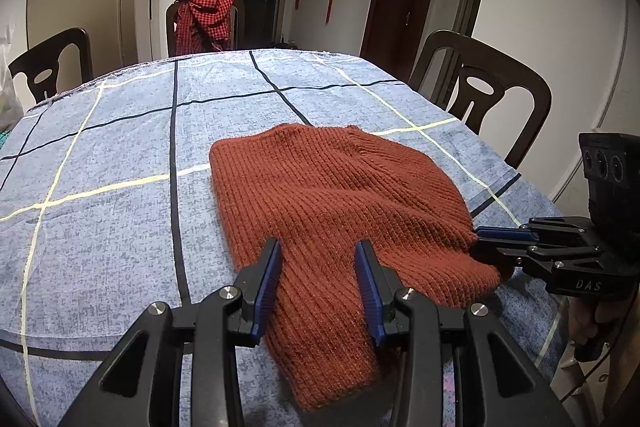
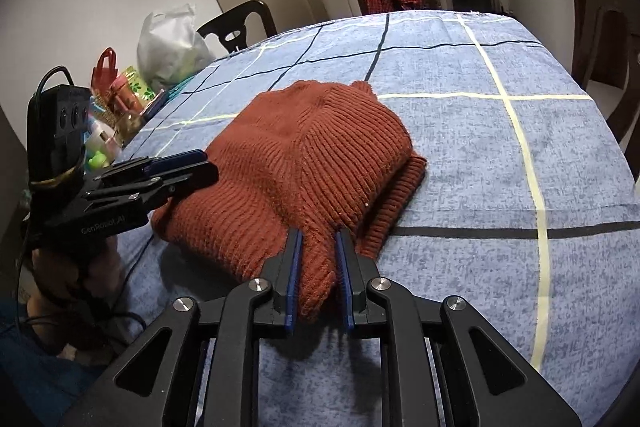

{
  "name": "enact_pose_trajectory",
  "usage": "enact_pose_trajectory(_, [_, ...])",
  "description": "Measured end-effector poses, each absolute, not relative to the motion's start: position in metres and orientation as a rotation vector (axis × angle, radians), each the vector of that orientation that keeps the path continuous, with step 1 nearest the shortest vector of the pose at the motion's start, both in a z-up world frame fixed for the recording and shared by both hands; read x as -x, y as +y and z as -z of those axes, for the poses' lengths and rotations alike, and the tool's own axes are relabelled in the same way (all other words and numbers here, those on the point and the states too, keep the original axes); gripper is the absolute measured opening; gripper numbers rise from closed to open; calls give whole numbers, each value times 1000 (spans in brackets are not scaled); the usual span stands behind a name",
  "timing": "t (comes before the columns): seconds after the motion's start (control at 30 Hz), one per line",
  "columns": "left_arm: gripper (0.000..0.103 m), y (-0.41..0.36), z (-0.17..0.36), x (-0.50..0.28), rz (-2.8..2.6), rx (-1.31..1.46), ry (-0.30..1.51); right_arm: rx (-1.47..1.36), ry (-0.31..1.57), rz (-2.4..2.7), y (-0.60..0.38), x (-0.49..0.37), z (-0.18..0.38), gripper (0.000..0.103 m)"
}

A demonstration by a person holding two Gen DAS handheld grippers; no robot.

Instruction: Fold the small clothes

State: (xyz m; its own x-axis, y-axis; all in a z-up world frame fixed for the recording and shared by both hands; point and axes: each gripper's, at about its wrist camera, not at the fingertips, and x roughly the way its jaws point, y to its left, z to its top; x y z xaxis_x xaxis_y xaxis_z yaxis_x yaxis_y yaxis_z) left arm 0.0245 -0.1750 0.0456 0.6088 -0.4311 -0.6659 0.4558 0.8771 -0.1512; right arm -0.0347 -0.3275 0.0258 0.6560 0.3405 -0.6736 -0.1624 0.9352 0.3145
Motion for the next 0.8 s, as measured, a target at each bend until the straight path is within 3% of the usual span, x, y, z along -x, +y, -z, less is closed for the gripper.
enact_pose_trajectory(0.2, [41,-164,-63,-35,509,-22,743,-237,819,-283,-328,36,-35,20])
enact_pose_trajectory(0.4, [41,-164,-55,-59,479,-14,769,-273,709,-246,-337,23,-63,20])
enact_pose_trajectory(0.63, [41,-174,-41,-60,483,-24,789,-289,804,-190,-342,-30,-26,20])
enact_pose_trajectory(0.8, [41,-162,-51,-50,485,-8,776,-280,767,-196,-343,-11,-46,20])
